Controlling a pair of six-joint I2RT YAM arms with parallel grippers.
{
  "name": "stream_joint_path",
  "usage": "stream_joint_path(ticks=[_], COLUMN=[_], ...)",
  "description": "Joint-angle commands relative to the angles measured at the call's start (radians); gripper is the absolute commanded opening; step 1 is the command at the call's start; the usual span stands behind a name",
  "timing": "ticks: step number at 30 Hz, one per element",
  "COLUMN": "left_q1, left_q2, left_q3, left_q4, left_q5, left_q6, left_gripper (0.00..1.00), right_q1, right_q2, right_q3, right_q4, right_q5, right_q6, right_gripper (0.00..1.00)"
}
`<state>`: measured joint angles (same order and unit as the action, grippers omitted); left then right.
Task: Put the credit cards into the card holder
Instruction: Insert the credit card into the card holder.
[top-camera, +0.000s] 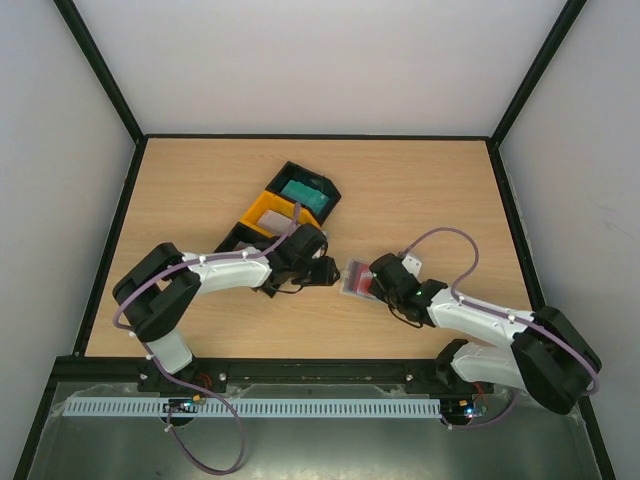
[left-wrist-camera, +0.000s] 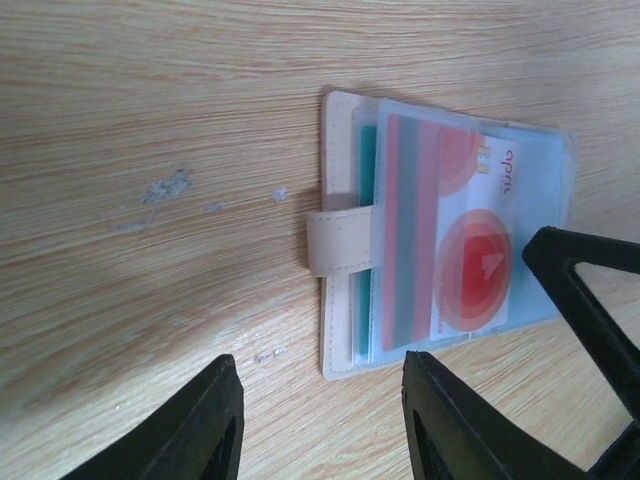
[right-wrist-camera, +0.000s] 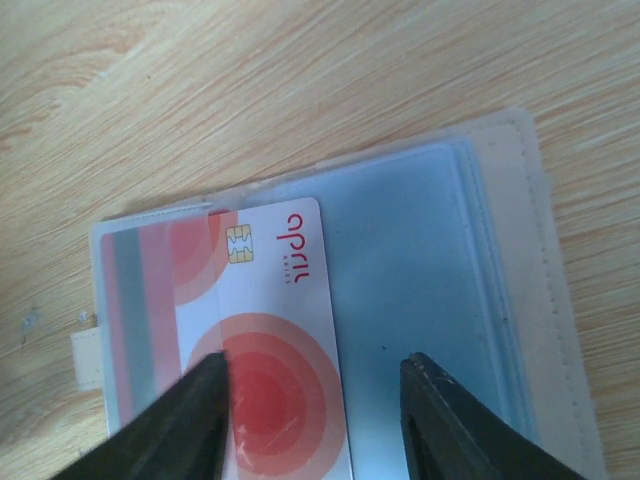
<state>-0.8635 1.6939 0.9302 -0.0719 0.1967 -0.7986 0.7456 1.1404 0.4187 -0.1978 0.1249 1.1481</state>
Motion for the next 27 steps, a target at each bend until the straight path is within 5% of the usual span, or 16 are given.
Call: stream_joint_path(ticks=[1, 27], left_q1=[0.004, -0.003], left_q2=[0.027, 0.208], left_q3=[0.025, 0.109], left_q4=[0.026, 0.012], left_q5=[0.023, 0.075], left_q6=[-0.004, 0.016], left_gripper=[0.44, 0.32], right_q1=[-0.008, -0.02], right_q2=[0.051, 0.231], right_q3=[0.041, 0.106], right_q4=[-0.026, 0.079], right_q5=[-0.019, -0.148], right_q6=[-0.08, -0.259], right_gripper=[0.42, 0.21])
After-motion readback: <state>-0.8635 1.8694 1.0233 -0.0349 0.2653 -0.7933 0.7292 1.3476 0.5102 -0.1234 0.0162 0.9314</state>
